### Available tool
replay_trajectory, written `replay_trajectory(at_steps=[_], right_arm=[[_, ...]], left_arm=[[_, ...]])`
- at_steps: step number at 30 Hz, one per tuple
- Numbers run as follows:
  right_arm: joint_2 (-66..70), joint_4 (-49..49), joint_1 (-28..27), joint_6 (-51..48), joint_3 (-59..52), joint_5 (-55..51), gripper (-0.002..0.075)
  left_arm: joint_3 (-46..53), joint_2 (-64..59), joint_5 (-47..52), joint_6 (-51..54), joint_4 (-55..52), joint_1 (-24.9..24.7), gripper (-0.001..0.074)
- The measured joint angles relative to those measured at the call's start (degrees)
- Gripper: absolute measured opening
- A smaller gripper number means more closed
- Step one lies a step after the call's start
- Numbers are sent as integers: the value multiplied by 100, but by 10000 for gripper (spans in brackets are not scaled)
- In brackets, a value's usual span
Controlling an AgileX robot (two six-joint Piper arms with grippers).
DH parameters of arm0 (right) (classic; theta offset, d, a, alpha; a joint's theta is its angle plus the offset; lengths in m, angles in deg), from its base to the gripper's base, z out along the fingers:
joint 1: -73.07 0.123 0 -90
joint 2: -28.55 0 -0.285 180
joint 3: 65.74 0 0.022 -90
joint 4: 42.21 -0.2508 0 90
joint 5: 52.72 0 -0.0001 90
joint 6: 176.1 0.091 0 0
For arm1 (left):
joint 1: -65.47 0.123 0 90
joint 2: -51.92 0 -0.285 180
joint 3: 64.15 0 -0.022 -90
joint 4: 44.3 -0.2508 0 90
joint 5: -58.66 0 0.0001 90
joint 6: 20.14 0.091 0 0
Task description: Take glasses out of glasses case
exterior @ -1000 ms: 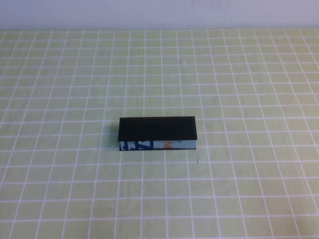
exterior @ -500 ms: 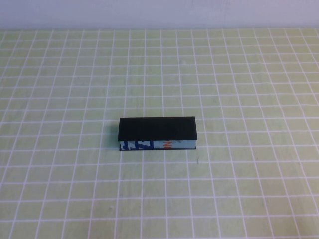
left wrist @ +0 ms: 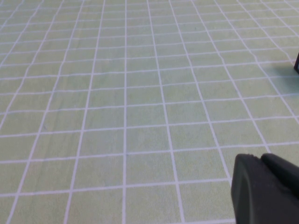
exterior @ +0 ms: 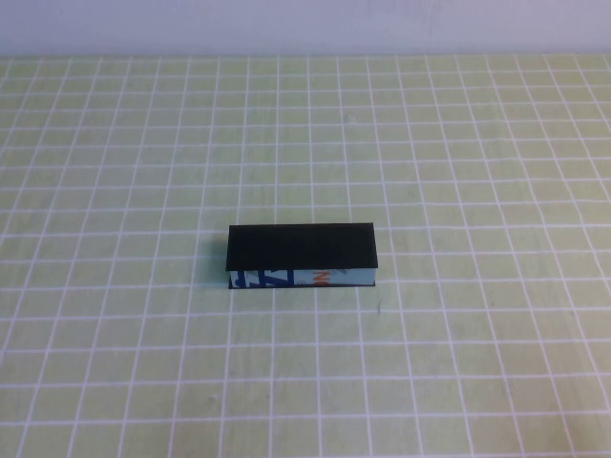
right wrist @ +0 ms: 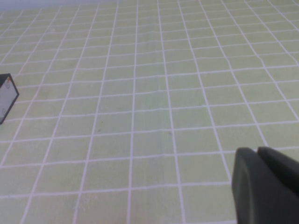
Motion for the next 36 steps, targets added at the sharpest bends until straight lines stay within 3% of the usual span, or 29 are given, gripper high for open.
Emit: replay_trajectory(at_steps=[8, 16, 25, 31, 36], right_arm=[[0, -7, 0, 0, 0, 0, -17], [0, -22, 0, 0, 0, 0, -17], [0, -22, 0, 0, 0, 0, -17], [0, -22, 0, 0, 0, 0, -17], [0, -22, 0, 0, 0, 0, -17]], left_arm=[[0, 0, -132, 44, -132, 0, -4], [0, 0, -965, -504, 1473, 0, -4], [0, 0, -1357, -897, 2290, 0, -4], [-710, -686, -196, -930, 2583, 0, -4], [-1938, -2020, 956, -103, 2583, 0, -4]])
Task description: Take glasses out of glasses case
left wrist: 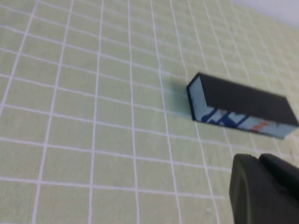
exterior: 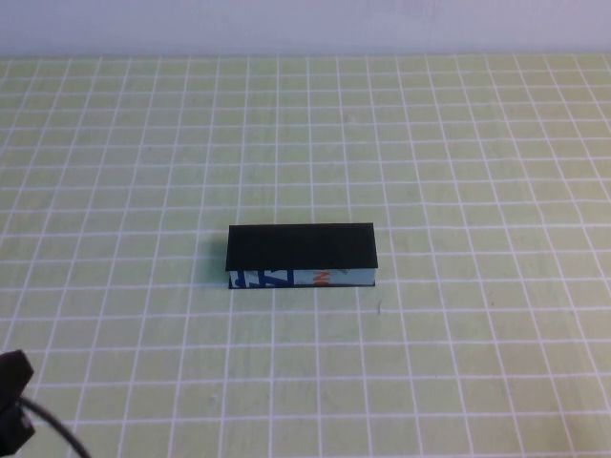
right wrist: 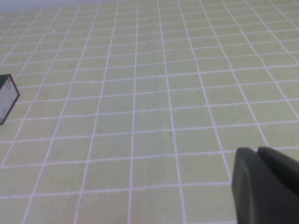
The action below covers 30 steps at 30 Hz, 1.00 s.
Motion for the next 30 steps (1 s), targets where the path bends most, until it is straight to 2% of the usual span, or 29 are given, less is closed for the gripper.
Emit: replay_trajectory(at_steps=[10, 25, 30], right_arm=[[0, 0, 0, 0, 0, 0, -17], [0, -4, 0, 0, 0, 0, -17], [0, -4, 0, 0, 0, 0, -17]], left_arm=[[-1922, -2957, 1484, 1859, 265, 0, -4], [-4343, -6558, 1504, 4456, 2463, 0, -4], [-5004, -7547, 1422, 5025, 2982, -67, -4]])
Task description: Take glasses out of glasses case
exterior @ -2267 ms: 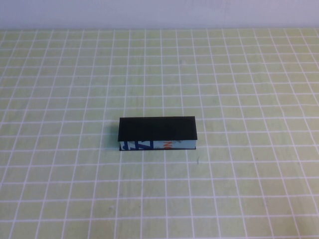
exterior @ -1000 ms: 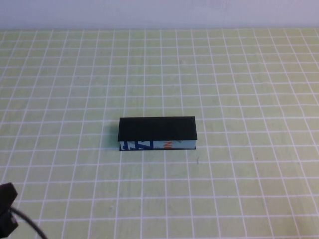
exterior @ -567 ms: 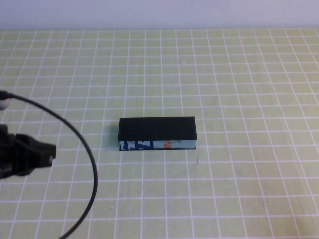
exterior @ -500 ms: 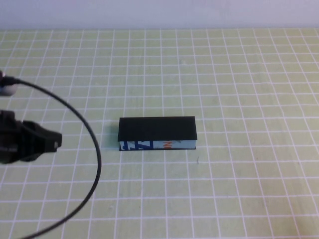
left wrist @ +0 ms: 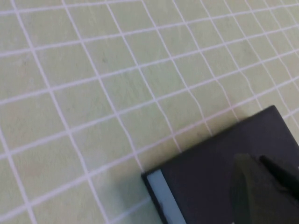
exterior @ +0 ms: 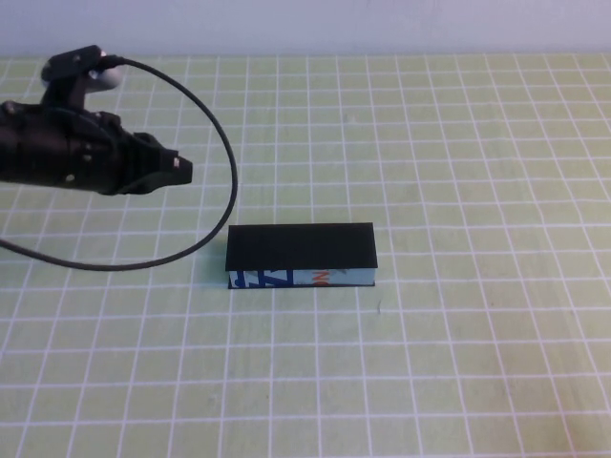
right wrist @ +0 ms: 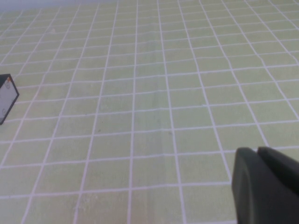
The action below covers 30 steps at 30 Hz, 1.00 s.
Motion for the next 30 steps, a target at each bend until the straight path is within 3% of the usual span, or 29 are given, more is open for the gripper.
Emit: replay_trajectory(at_steps=[13, 23, 30], right_arm=[[0, 0, 0, 0, 0, 0, -17], [0, -26, 0, 0, 0, 92, -17], [0, -1231, 0, 0, 0, 1262, -17]], left_arm=[[-1689, -2127, -124, 389, 313, -610, -4], [-1857, -2691, -45, 378, 327, -613, -4], [-1867, -2852, -34, 378, 262, -613, -4]])
